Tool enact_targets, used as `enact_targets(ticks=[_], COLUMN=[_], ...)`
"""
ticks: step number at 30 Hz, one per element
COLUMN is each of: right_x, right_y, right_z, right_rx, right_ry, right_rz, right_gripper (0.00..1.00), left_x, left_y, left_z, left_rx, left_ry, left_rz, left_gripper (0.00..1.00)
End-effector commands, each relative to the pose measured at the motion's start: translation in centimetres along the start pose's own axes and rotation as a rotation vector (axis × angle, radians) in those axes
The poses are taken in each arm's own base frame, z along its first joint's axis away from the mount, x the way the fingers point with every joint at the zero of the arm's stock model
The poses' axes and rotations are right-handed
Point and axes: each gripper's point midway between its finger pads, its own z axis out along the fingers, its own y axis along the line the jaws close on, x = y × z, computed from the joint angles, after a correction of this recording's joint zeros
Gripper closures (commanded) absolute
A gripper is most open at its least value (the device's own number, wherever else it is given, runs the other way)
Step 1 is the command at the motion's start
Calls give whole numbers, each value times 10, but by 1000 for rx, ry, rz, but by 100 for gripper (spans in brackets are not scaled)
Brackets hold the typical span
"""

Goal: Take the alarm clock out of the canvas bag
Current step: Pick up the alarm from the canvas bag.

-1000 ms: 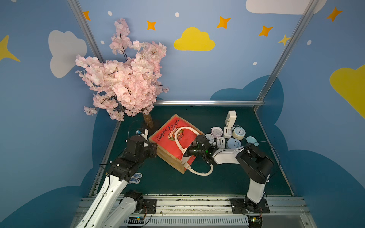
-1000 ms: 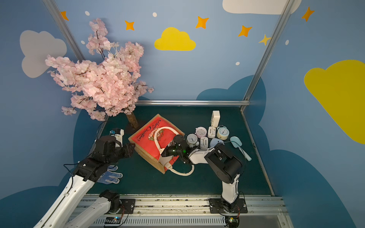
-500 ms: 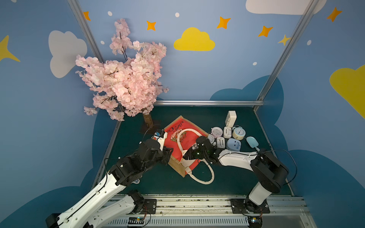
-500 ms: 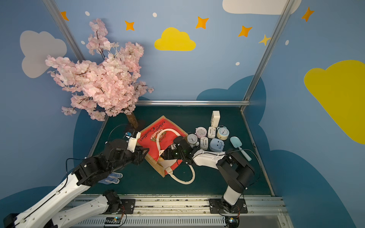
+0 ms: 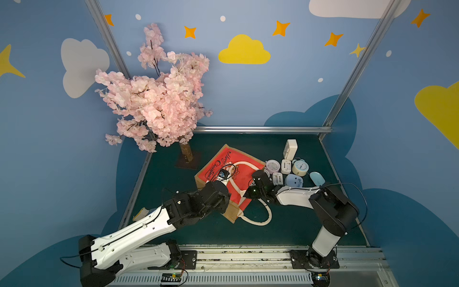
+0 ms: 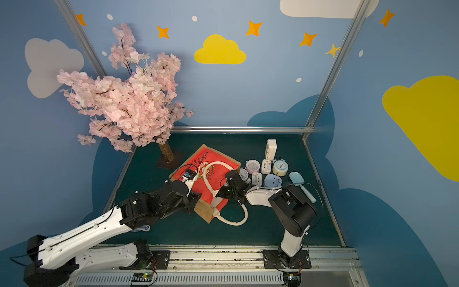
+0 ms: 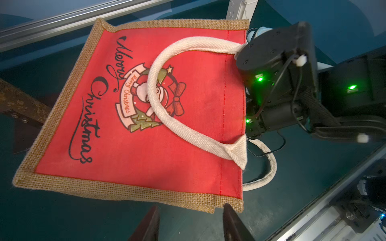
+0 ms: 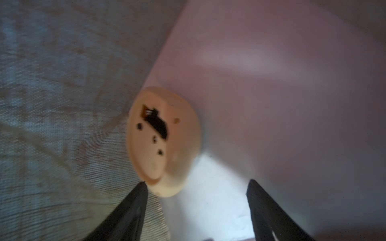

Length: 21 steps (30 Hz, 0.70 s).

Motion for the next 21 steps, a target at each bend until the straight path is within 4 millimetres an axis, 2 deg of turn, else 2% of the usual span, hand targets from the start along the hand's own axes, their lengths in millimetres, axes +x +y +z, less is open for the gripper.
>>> enact_targets(ticks=[1, 6, 13, 16, 21], right_x=[-10, -8, -10, -7, -7], right_y=[13, 10, 22, 21, 14], right_z=[12, 29, 32, 35, 32], right_rx=[-72, -120, -118, -112, -89], right_ry=[-3, 9, 10, 13, -1], right_rz=[20, 81, 63, 90, 107], right_gripper=[25, 26, 27, 29, 30], left_x=[-9, -7, -4, -4, 7], left_y=[-11, -28, -25, -31, -32], left_z=[8, 29, 39, 45, 59], left_rx=[8, -16, -89, -83, -144], left_ry=[-24, 38, 74, 93, 206], left_rz=[5, 55, 61, 71, 104], left_gripper=[49, 49, 47, 47, 48])
